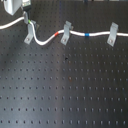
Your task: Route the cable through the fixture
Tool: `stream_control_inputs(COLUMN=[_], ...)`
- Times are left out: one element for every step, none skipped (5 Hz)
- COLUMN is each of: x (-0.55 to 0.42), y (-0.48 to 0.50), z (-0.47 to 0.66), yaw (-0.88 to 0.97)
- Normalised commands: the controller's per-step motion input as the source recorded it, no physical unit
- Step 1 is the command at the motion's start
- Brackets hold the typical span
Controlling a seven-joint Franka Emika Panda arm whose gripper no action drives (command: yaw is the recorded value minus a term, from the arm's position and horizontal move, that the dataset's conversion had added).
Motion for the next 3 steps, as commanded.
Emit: stream_control_inputs(x=[-0.01,-0.022,-0.118], y=[-0.024,-0.066,-0.129], z=[0.0,0.03,0.13], yaw=[-0.37,-0.36,-0.29])
